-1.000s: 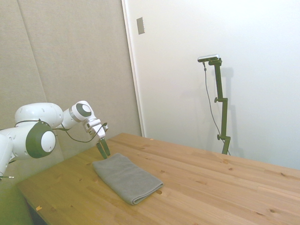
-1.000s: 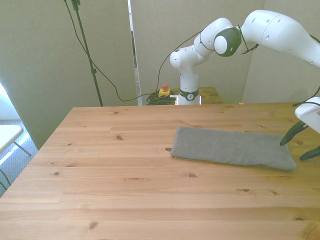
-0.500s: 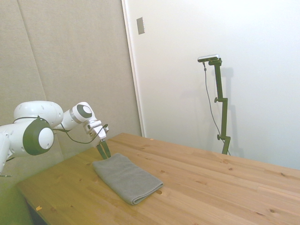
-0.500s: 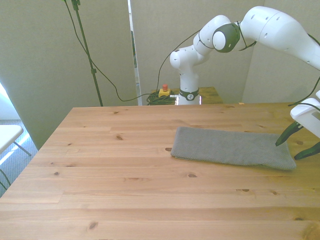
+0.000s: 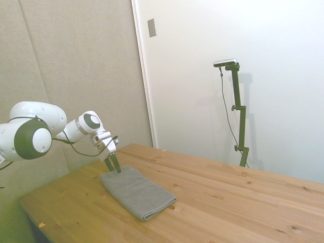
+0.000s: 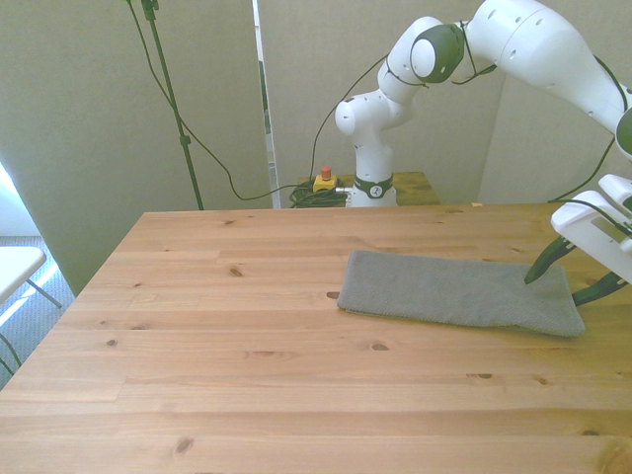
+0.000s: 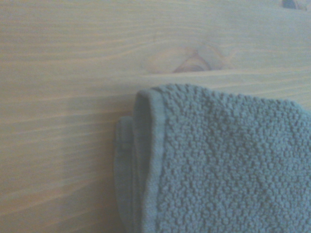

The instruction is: Fold the towel

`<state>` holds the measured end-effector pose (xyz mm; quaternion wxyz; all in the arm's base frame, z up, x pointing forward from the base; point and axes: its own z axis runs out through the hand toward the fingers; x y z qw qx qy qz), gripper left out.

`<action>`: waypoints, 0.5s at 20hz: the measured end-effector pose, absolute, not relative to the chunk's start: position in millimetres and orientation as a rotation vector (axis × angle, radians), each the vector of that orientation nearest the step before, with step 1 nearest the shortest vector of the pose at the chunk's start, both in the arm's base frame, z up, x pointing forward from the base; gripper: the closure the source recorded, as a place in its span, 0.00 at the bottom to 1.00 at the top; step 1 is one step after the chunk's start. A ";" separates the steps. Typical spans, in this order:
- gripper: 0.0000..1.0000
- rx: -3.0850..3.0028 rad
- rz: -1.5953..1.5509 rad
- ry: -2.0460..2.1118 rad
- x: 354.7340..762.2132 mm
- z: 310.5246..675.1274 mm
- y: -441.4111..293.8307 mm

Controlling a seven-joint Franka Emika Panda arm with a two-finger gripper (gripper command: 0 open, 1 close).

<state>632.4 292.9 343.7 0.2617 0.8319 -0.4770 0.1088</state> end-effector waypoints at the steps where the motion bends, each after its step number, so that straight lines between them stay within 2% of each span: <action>1: 0.00 2.255 0.293 -1.290 630.7 343.4 289.1; 2: 0.00 2.260 0.293 -1.290 629.4 343.6 285.6; 3: 1.00 2.268 0.293 -1.286 628.6 343.5 282.7; 10: 1.00 2.282 0.262 -1.278 630.8 343.3 259.9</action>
